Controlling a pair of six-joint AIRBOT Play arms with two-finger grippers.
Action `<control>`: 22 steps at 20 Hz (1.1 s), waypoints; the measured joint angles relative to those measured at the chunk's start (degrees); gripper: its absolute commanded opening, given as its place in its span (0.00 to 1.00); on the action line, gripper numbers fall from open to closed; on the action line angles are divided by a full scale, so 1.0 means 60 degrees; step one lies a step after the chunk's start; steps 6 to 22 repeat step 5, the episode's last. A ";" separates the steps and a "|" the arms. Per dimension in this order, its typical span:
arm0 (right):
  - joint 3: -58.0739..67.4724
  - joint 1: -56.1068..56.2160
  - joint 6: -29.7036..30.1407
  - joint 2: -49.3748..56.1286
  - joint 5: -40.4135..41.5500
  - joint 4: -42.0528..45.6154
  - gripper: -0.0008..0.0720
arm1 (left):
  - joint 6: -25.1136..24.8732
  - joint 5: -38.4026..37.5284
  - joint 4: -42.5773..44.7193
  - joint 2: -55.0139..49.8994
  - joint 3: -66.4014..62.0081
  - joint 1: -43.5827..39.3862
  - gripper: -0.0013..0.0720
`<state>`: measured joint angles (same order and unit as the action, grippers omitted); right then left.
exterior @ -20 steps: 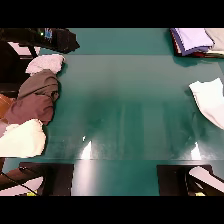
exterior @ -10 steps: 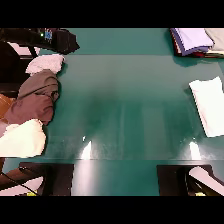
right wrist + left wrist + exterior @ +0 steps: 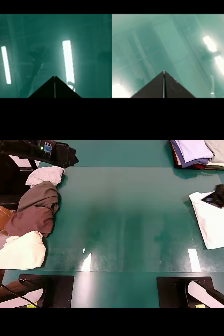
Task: Fold the shirts.
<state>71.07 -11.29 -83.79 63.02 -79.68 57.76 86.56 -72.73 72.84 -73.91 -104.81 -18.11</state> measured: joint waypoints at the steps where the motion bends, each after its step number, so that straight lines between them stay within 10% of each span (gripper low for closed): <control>1: 0.0004 0.0488 0.0022 0.0000 0.0080 -0.0033 0.03 | 0.0000 0.0011 0.0000 0.0000 0.0000 0.0000 0.05; 22: 0.0018 0.1723 0.0047 -0.0004 0.0317 -0.0073 0.03 | 0.0000 0.0044 0.0000 0.0004 0.0000 0.0000 0.05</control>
